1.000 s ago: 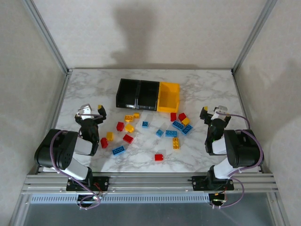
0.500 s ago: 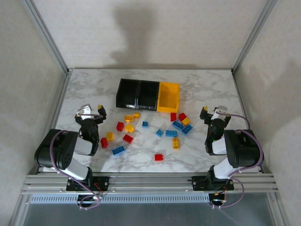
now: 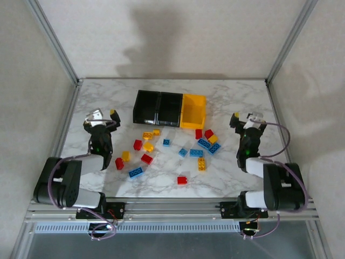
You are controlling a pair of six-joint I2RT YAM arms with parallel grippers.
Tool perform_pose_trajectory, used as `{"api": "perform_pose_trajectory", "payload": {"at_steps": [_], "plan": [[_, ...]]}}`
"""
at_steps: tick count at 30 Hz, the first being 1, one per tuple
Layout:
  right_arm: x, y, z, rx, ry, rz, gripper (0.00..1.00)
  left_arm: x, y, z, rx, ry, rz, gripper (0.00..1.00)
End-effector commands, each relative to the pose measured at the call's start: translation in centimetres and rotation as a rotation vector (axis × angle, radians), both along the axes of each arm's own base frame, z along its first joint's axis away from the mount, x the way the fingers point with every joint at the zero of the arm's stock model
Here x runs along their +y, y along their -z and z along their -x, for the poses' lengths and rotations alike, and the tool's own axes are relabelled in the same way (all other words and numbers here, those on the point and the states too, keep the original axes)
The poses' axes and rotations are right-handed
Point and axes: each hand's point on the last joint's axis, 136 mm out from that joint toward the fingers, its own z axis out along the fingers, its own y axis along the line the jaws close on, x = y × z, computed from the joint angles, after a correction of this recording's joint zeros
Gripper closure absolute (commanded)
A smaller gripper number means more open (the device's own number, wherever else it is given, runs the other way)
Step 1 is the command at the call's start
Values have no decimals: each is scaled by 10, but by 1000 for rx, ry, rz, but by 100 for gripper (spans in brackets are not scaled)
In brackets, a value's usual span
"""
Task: Sort the legos into containers by color
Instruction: Pick up the lego from the bottom-center of the table.
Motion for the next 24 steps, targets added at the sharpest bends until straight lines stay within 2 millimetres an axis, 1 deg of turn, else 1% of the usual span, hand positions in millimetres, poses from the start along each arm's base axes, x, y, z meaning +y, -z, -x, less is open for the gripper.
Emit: {"api": "perform_pose_trajectory", "payload": {"at_steps": [1, 3, 4, 5, 6, 7, 8, 9, 10, 12, 15, 17, 19, 23, 24], "plan": [[5, -30, -2, -10, -22, -81, 1, 11, -8, 5, 19, -69, 60, 0], [9, -51, -4, -9, -41, -158, 1, 10, -20, 6, -22, -67, 160, 1], [12, -62, -5, 2, -55, -206, 1, 12, -23, 7, -35, -90, 267, 1], [14, -65, -6, 39, -57, -245, 1, 14, -20, 8, -22, -110, 387, 0], [17, -65, -6, 109, -56, -298, 1, 6, -16, 2, 12, -47, 499, 1], [19, -62, -6, 172, -51, -344, 1, -8, -14, -4, 45, 49, 587, 0], [25, -59, -7, 214, -83, -371, 1, -19, -11, -7, 68, 106, 647, 0], [39, -57, -9, 251, -172, -382, 1, -31, -8, -9, 91, 158, 700, 0], [51, -55, -9, 273, -238, -389, 5, -45, -7, -9, 101, 226, 736, 0], [64, -54, -7, 284, -311, -419, 9, -64, -9, -3, 117, 296, 767, 0], [73, -54, 2, 292, -355, -481, 10, -89, -7, 11, 192, 355, 737, 2], [79, -47, 8, 368, -371, -511, 16, -110, -5, 24, 260, 429, 716, 7], [89, -28, 16, 488, -384, -500, 26, -125, -1, 38, 333, 470, 678, 15], [103, 4, 37, 639, -352, -428, 32, -147, 12, 71, 411, 532, 674, 23], [104, 13, 43, 678, -333, -410, 32, -152, 14, 80, 422, 548, 681, 24]]}}
